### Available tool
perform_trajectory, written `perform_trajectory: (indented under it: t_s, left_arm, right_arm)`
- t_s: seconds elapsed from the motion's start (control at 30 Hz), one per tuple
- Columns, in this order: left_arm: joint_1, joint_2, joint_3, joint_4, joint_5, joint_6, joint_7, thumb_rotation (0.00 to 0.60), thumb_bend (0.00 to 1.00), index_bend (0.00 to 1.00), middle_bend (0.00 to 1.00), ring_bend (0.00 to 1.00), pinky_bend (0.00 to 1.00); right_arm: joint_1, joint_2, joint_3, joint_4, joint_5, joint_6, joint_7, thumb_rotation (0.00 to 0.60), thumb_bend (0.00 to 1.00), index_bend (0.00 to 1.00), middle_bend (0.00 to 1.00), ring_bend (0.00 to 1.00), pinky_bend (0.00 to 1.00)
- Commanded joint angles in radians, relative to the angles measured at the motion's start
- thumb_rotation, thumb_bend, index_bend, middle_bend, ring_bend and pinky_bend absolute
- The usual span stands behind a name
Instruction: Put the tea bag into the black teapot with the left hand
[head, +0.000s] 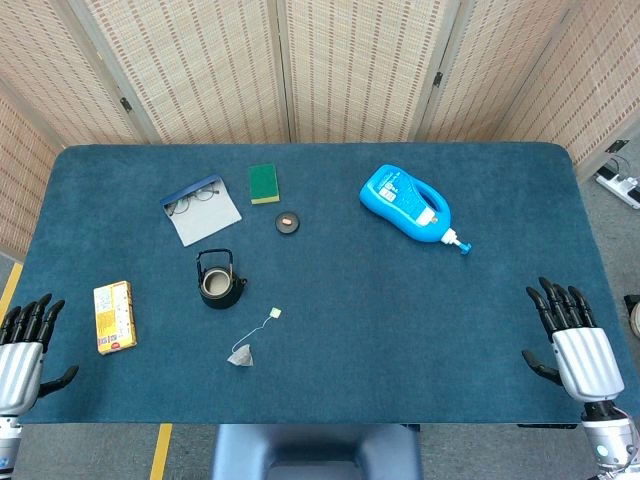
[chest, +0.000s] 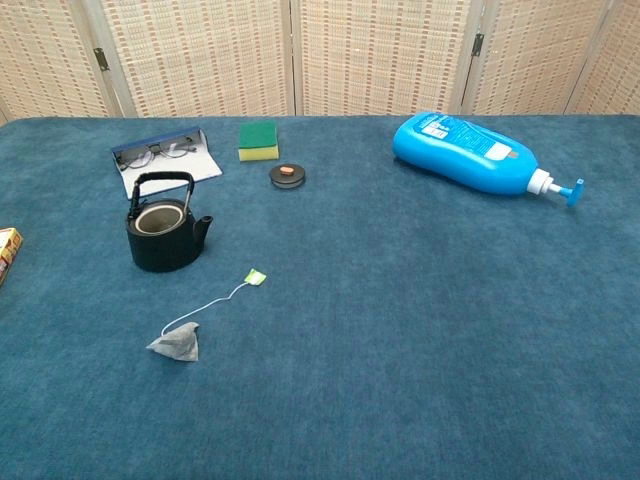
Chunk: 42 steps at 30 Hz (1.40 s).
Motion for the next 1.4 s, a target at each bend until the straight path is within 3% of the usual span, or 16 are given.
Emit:
perform_trajectory:
  t_s: [0.03,0.17,0.27,0.33,0.43,0.6,0.67,0.8,0.9,1.0,1.17,1.4]
  left_arm:
    - [0.000,-0.008,-0.005,0.007,-0.004,0.004,-0.001,0.600,0.24,0.01,0.04,0.00,0.05]
    - [-0.008,-0.007,0.005,0.014,0.029,-0.003,-0.027,0.600,0.24,0.01,0.04,0.01,0.10]
    - [-0.016,-0.010,0.012,0.012,0.062,-0.003,-0.044,0.600,0.24,0.02,0.13,0.12,0.22]
    - [-0.031,-0.011,0.012,0.010,0.110,0.007,-0.073,0.600,0.24,0.04,0.25,0.24,0.39]
    - [-0.061,-0.004,0.017,0.000,0.192,0.012,-0.082,0.600,0.24,0.09,0.50,0.52,0.68]
    - [-0.115,0.018,0.023,-0.107,0.280,-0.031,-0.003,0.600,0.29,0.24,0.97,0.93,0.98]
    - [-0.140,0.023,0.021,-0.168,0.265,-0.081,0.009,0.600,0.29,0.30,1.00,0.99,1.00]
    - [-0.207,0.026,0.001,-0.263,0.163,-0.223,-0.015,0.600,0.31,0.36,1.00,1.00,1.00]
    - [-0.275,0.038,-0.018,-0.332,0.049,-0.369,-0.029,0.600,0.38,0.36,1.00,1.00,1.00]
    - [-0.355,0.065,-0.053,-0.395,-0.057,-0.504,-0.068,0.600,0.39,0.35,1.00,1.00,1.00]
    - [-0.468,0.019,-0.121,-0.383,-0.229,-0.595,0.001,0.600,0.41,0.34,1.00,1.00,1.00]
    - [-0.606,-0.075,-0.163,-0.327,-0.477,-0.671,0.063,0.600,0.46,0.36,1.00,1.00,1.00]
  right_arm:
    - [0.000,-0.001,0.000,0.001,0.001,-0.001,0.001,0.600,0.25,0.00,0.00,0.00,0.00]
    - [-0.006,0.003,-0.004,-0.002,-0.004,0.008,0.003,0.600,0.25,0.00,0.00,0.00,0.00]
    - [-0.013,0.010,-0.007,-0.005,-0.011,0.021,0.013,0.600,0.25,0.00,0.00,0.00,0.00]
    - [-0.019,0.016,-0.008,-0.007,-0.014,0.033,0.022,0.600,0.25,0.00,0.00,0.00,0.00]
    - [-0.023,0.025,-0.010,-0.013,-0.032,0.050,0.042,0.600,0.25,0.00,0.00,0.00,0.00]
    - [-0.043,0.040,-0.017,-0.020,-0.077,0.108,0.062,0.600,0.25,0.00,0.00,0.00,0.00]
    - [-0.061,0.043,-0.026,-0.019,-0.120,0.160,0.069,0.600,0.25,0.00,0.00,0.00,0.00]
    - [-0.087,0.057,-0.048,-0.011,-0.194,0.235,0.116,0.600,0.25,0.00,0.00,0.00,0.00]
    - [-0.094,0.070,-0.055,-0.003,-0.210,0.258,0.165,0.600,0.25,0.00,0.00,0.00,0.00]
    - [-0.101,0.074,-0.047,0.011,-0.215,0.291,0.200,0.600,0.25,0.00,0.00,0.00,0.00]
    - [-0.102,0.078,-0.047,0.027,-0.223,0.300,0.232,0.600,0.25,0.00,0.00,0.00,0.00]
    - [-0.094,0.083,-0.047,0.028,-0.220,0.282,0.254,0.600,0.25,0.00,0.00,0.00,0.00]
